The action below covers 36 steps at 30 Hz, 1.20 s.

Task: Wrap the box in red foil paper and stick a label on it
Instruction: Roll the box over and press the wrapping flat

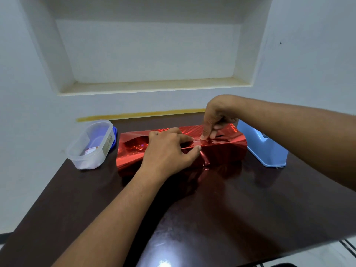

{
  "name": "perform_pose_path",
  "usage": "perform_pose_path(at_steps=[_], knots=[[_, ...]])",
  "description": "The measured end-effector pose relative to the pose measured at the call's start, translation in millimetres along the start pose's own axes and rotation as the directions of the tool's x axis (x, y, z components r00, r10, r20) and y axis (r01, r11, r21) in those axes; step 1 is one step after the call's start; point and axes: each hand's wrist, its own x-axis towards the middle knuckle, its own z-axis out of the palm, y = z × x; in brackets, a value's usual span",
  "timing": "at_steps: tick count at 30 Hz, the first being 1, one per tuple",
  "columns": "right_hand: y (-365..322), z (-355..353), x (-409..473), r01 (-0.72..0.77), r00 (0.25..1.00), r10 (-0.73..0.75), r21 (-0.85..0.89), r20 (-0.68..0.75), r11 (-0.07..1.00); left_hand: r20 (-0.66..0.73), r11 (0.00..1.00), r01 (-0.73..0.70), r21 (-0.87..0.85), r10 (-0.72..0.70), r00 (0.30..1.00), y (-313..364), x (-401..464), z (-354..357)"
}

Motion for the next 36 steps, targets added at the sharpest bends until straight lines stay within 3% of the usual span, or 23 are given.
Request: perform_pose_path(at_steps=[8,16,23,29,33,36], knots=[[20,7,-2,0.028,1.0,-0.027,0.126,-0.012,0.992,-0.015,1.0,-0.002,-0.018,0.002,1.0,0,0,1],[23,3,5,-0.056,0.998,0.049,0.162,0.048,0.985,-0.016,1.0,0.007,-0.019,-0.007,1.0,0,0,2],[29,11,14,0.06,0.998,-0.06,0.264,-0.011,0.963,-0.016,1.0,0.006,-0.008,-0.006,1.0,-1,1,3],[49,21,0,0.131,0.97,-0.061,0.3,-0.234,0.945,-0.024,1.0,-0.003,-0.009,0.002,1.0,-3,1,4],[48,33,2,0.202,0.844,0.005,0.325,-0.537,0.924,-0.029,1.0,-0.011,-0.015,0.011,1.0,-3,0,3],[38,40,2,0.326,0.775,0.01,0.412,-0.632,0.851,-0.031,1.0,-0.008,-0.02,0.007,0.999,-3,1,2]])
